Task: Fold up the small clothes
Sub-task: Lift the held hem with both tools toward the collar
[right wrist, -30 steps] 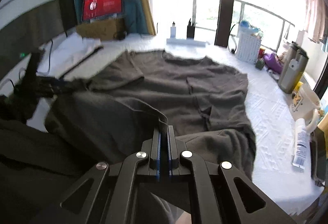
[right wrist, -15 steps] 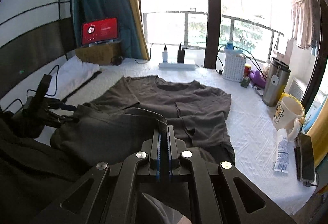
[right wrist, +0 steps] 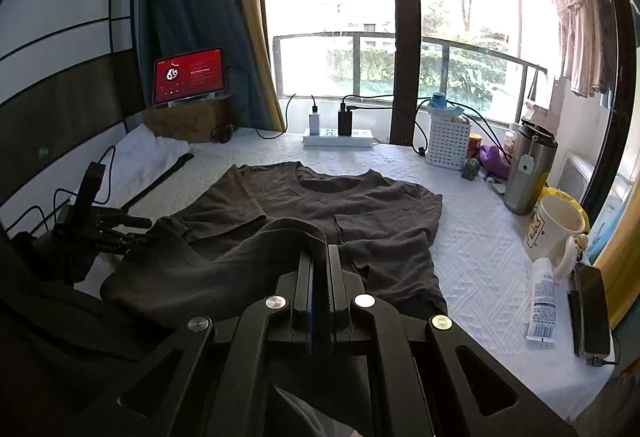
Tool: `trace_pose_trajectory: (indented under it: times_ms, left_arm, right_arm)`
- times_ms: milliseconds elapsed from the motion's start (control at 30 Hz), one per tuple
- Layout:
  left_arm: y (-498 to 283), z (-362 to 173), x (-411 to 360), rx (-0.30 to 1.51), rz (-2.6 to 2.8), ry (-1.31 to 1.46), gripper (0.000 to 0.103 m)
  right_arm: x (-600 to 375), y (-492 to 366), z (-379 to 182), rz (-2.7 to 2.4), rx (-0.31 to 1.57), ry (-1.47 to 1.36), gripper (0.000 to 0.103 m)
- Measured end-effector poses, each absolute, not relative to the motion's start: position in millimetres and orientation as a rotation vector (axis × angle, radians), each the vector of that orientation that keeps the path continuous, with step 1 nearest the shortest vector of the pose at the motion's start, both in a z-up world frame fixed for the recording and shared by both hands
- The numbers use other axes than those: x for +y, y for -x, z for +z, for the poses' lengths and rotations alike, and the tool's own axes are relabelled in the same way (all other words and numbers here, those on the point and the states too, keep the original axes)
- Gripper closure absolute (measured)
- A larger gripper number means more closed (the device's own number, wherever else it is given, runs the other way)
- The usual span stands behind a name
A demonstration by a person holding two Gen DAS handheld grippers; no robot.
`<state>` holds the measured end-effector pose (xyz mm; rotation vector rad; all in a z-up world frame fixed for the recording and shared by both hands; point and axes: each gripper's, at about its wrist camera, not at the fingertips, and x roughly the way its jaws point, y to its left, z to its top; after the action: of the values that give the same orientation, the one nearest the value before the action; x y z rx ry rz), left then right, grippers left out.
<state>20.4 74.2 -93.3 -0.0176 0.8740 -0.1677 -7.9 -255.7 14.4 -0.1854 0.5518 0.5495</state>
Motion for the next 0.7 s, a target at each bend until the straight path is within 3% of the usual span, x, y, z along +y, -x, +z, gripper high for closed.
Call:
trace_pose_trajectory:
  times_ms: [200, 233, 333, 367, 533, 700]
  left_arm:
    - [-23, -86, 61, 0.836, -0.215, -0.008, 0.042]
    - [-25, -88, 60, 0.841, -0.217, -0.014, 0.047]
    - [-34, -101, 58, 0.900, -0.213, -0.029, 0.078]
    - [-34, -104, 57, 0.913, -0.212, -0.031, 0.083]
    - [-29, -101, 56, 0.913, -0.192, -0.038, 0.093]
    - [-14, -70, 54, 0.841, -0.184, -0.063, 0.093]
  right_arm:
    - [-253, 3, 10, 0.552, 0.560, 0.187, 0.098]
    - [-253, 2, 10, 0.553, 0.561, 0.184, 0.098]
    - [-255, 0, 7, 0.546, 0.567, 0.178, 0.098]
    - [-256, -1, 7, 0.545, 0.569, 0.177, 0.098]
    - [-259, -4, 6, 0.535, 0.575, 0.173, 0.098]
    - [-255, -2, 11, 0.539, 0.559, 0.184, 0.098]
